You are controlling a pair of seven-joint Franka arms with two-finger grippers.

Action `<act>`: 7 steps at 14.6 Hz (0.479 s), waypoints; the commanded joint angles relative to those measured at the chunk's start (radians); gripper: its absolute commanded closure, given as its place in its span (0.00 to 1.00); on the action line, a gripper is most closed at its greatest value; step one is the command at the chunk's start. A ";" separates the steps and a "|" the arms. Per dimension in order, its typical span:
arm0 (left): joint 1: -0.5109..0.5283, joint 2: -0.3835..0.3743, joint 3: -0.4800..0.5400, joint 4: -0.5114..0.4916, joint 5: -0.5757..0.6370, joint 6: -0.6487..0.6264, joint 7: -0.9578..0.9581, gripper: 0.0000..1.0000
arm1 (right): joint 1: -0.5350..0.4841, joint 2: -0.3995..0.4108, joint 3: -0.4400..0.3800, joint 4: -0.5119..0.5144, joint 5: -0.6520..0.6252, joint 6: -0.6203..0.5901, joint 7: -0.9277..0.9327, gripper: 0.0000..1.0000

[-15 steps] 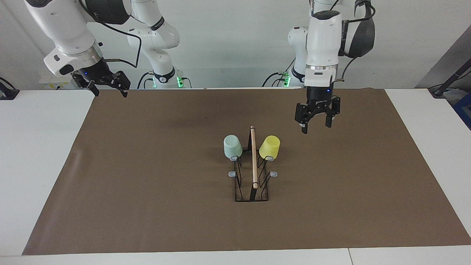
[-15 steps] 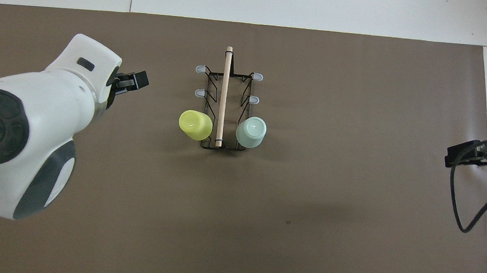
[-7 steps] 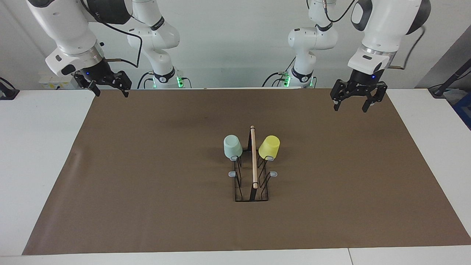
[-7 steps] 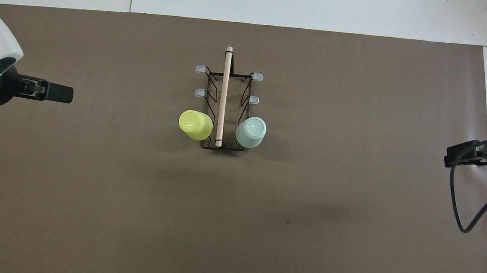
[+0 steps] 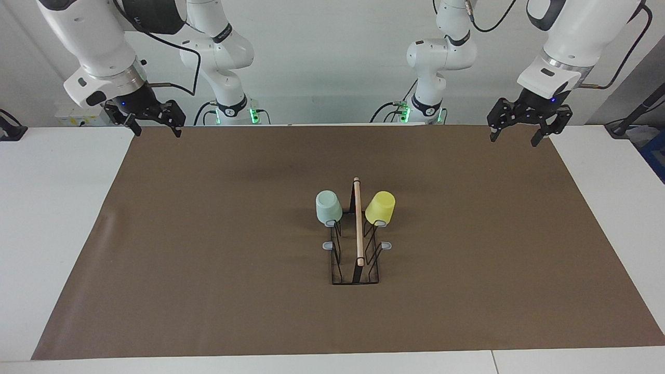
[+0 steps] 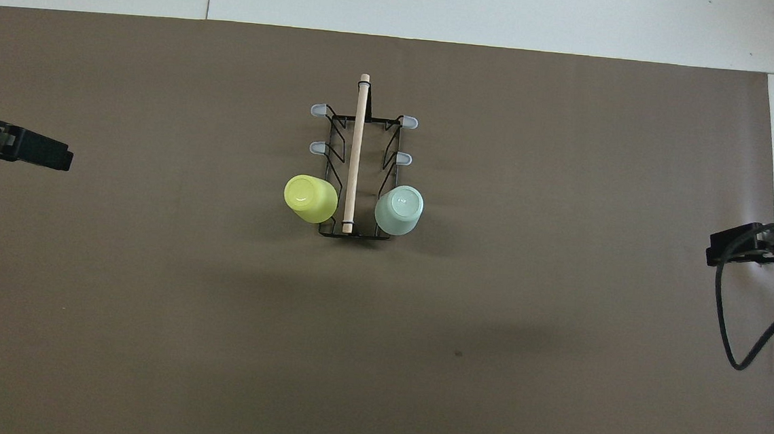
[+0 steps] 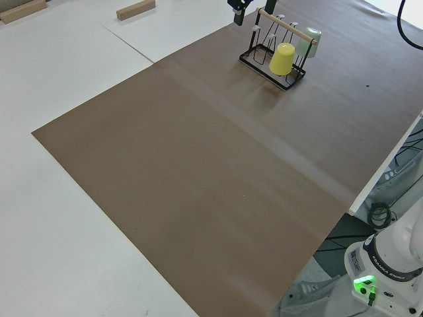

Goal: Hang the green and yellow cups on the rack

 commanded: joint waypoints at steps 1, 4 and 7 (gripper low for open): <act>-0.015 0.016 0.015 0.036 -0.025 -0.058 0.029 0.00 | -0.010 -0.009 0.002 -0.005 0.019 0.001 -0.018 0.00; -0.064 0.010 0.078 0.033 -0.025 -0.080 0.025 0.00 | -0.010 -0.009 0.002 -0.005 0.019 0.001 -0.018 0.00; -0.052 0.002 0.067 0.026 -0.023 -0.112 0.008 0.00 | -0.010 -0.009 0.002 -0.005 0.019 0.001 -0.018 0.00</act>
